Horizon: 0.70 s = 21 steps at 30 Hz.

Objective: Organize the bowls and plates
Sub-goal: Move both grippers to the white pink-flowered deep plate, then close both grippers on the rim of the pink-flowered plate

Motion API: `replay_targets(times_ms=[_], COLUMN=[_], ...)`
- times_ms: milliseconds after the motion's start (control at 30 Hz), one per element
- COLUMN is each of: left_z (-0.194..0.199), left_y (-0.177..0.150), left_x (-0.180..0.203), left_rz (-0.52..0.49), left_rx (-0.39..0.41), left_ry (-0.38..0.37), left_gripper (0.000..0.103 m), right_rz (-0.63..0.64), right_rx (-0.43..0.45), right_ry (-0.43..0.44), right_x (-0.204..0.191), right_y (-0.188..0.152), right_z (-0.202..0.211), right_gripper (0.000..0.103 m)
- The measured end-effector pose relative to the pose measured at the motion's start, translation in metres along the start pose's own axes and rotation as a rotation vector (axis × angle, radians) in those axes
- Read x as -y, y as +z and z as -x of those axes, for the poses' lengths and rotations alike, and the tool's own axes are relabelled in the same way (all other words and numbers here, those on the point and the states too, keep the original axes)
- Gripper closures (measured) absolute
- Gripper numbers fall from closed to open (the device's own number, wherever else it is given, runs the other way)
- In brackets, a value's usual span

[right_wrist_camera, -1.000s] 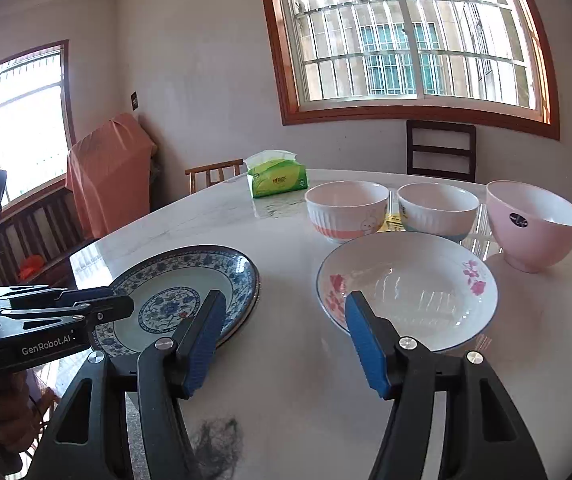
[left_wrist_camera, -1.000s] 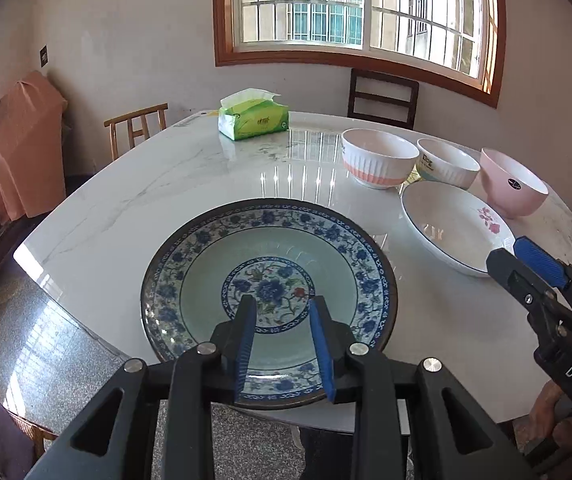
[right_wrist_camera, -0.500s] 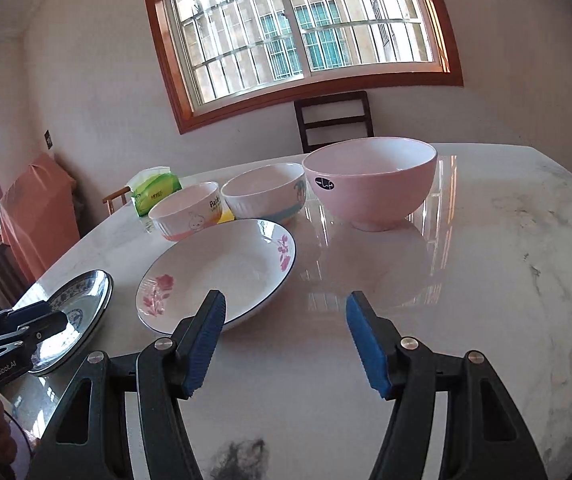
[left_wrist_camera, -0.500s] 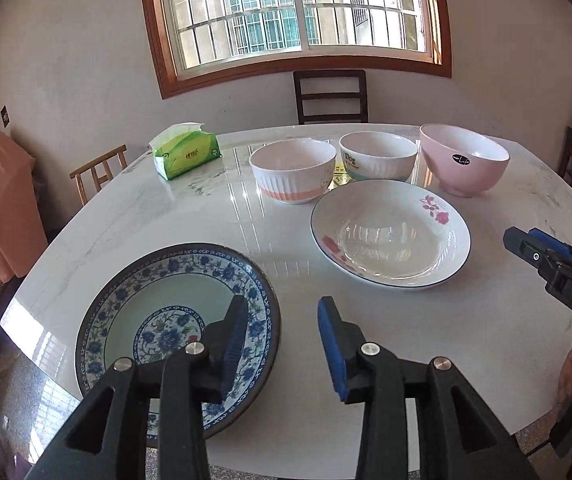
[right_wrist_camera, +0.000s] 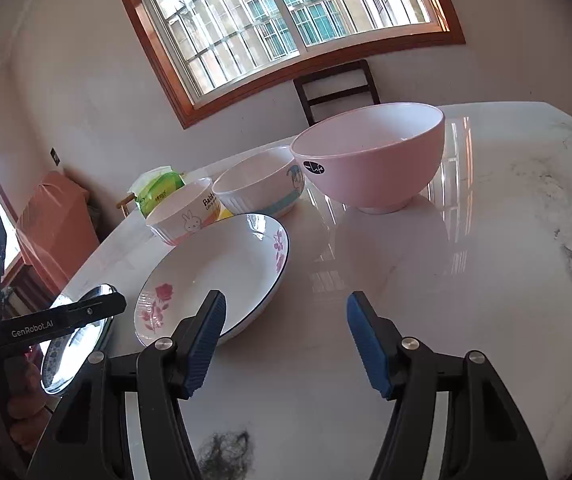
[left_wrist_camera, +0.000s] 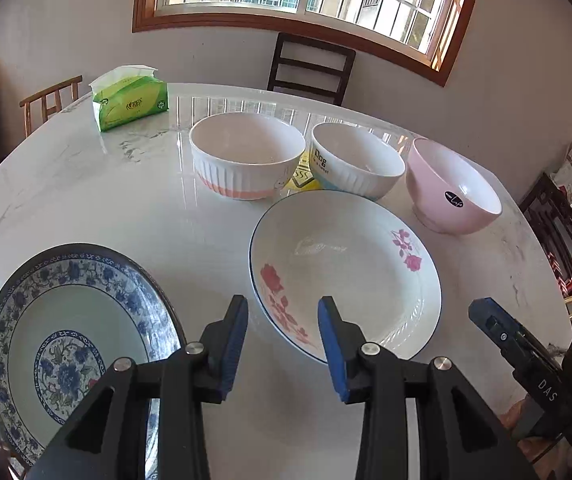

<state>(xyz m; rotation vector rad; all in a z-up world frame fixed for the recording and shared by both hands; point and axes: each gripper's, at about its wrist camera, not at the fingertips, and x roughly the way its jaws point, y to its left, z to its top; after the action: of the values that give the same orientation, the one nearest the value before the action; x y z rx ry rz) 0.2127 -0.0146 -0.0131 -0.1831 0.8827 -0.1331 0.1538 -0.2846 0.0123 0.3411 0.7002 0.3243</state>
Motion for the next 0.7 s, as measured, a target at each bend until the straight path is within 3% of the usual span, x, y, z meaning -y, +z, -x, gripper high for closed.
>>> replay_targets(times_ms=[200, 567, 700], left_z=[-0.025, -0.047, -0.058], left_y=[0.019, 0.038, 0.04], left_x=[-0.008, -0.012, -0.018], left_rz=[0.073, 0.074, 0.101], left_rx=[-0.084, -0.12, -0.156], left_ry=[-0.08, -0.037, -0.049], left_gripper=[0.065, 0.064, 0.064], right_rz=[-0.029, -0.016, 0.002], right_rx=[-0.038, -0.097, -0.131], right_ry=[0.013, -0.007, -0.017], right_x=[0.003, 0.001, -0.002], right_y=[0.012, 0.028, 0.028], right_z=[-0.019, -0.05, -0.057], right_gripper=[0.042, 0.043, 0.048])
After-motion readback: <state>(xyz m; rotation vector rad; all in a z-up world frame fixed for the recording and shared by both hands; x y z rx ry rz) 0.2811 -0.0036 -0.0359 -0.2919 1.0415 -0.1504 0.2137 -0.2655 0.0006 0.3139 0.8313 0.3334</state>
